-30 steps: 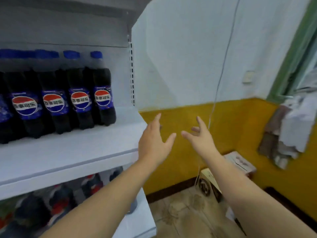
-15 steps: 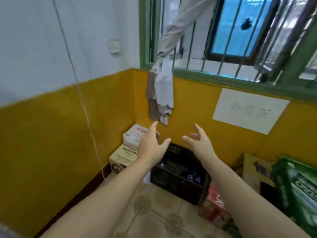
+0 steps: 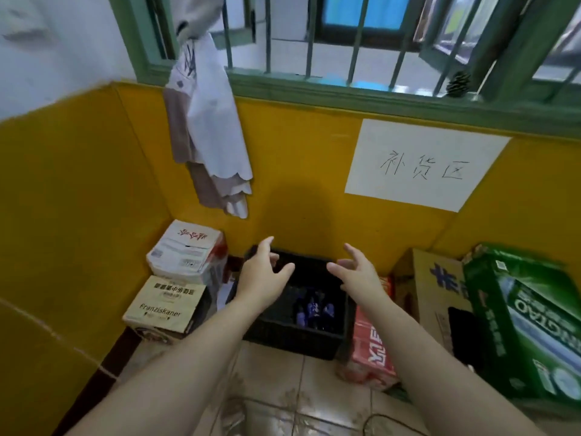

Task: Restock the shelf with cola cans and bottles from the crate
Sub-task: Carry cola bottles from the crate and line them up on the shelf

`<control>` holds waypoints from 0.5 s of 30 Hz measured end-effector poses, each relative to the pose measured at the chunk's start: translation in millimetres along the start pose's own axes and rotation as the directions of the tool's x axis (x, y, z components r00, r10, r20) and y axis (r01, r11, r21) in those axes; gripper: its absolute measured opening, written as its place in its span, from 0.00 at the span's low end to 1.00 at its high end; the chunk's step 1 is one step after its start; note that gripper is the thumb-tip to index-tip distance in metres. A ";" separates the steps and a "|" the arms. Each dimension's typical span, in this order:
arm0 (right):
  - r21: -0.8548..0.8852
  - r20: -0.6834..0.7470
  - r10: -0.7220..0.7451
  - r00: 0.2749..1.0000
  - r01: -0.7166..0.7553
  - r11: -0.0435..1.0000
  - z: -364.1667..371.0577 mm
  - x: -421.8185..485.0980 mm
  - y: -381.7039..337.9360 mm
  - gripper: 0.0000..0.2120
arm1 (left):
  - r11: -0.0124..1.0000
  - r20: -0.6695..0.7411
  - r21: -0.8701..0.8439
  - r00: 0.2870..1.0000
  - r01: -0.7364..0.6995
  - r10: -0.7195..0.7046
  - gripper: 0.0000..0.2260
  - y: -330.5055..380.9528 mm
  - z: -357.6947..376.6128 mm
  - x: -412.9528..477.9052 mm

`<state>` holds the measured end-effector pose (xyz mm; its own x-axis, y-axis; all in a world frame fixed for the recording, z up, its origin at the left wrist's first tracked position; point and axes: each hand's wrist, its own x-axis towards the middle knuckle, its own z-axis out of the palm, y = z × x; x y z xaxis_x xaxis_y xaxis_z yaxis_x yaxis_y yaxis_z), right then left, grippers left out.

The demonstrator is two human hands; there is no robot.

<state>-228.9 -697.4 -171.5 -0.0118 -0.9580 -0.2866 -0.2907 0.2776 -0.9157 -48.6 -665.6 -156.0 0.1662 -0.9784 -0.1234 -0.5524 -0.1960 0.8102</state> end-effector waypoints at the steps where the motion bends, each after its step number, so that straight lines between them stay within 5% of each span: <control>1: -0.001 -0.009 0.023 1.000 -0.023 1.000 4.8 18.6 3.3 0.32 | 1.000 0.034 0.005 0.999 0.008 -0.008 0.29 -4.5 0.7 22.9; 15: -0.007 -0.095 0.386 0.918 -0.388 0.922 64.4 216.5 125.7 0.33 | 0.976 0.376 0.207 0.915 0.072 -0.148 0.21 -119.2 76.9 257.4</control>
<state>-206.3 -865.2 -366.8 -0.2138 -0.7790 -0.5894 -0.2704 0.6270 -0.7306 -2.8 -899.1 -328.3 -0.0734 -0.8911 -0.4477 -0.6958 -0.2759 0.6632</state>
